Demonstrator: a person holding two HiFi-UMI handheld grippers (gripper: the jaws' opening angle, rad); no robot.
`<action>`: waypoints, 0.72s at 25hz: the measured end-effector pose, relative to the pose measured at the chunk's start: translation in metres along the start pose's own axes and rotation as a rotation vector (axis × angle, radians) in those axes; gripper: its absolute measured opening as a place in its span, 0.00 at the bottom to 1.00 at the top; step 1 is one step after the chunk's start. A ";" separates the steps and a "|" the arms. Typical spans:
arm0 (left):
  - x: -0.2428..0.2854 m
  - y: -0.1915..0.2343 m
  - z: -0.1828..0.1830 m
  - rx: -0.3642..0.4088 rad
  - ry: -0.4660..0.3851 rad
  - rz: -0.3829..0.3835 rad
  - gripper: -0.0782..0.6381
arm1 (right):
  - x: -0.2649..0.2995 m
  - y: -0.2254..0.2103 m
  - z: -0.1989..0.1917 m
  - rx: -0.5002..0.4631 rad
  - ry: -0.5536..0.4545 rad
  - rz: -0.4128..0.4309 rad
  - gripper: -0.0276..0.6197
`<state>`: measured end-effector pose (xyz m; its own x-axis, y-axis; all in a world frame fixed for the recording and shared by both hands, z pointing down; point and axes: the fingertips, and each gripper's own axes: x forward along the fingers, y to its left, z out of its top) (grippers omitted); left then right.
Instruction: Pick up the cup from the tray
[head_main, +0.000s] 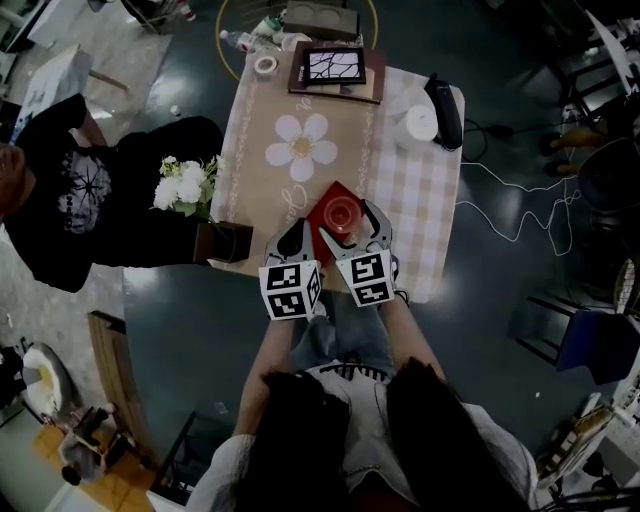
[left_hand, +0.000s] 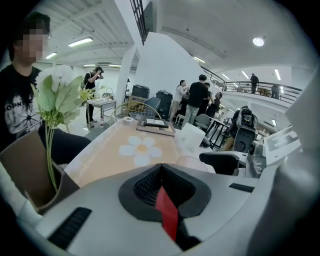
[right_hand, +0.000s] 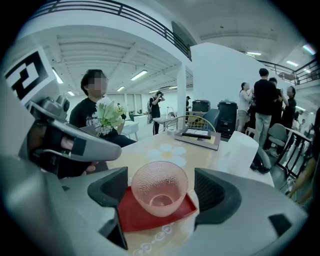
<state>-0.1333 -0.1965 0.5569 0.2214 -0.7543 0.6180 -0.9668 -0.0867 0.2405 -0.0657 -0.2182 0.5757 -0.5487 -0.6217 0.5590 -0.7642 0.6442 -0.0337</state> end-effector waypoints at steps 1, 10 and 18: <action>0.002 0.000 0.000 0.001 -0.001 0.002 0.12 | 0.002 -0.002 -0.003 0.005 0.005 -0.001 0.66; 0.010 0.007 -0.009 0.005 0.034 0.043 0.12 | 0.017 0.003 -0.012 -0.027 0.041 0.054 0.66; 0.013 0.010 -0.021 -0.005 0.052 0.052 0.12 | 0.019 0.001 -0.016 -0.028 0.030 0.061 0.66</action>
<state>-0.1376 -0.1938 0.5834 0.1775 -0.7232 0.6675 -0.9765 -0.0453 0.2106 -0.0713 -0.2225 0.5999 -0.5831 -0.5680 0.5808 -0.7198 0.6927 -0.0454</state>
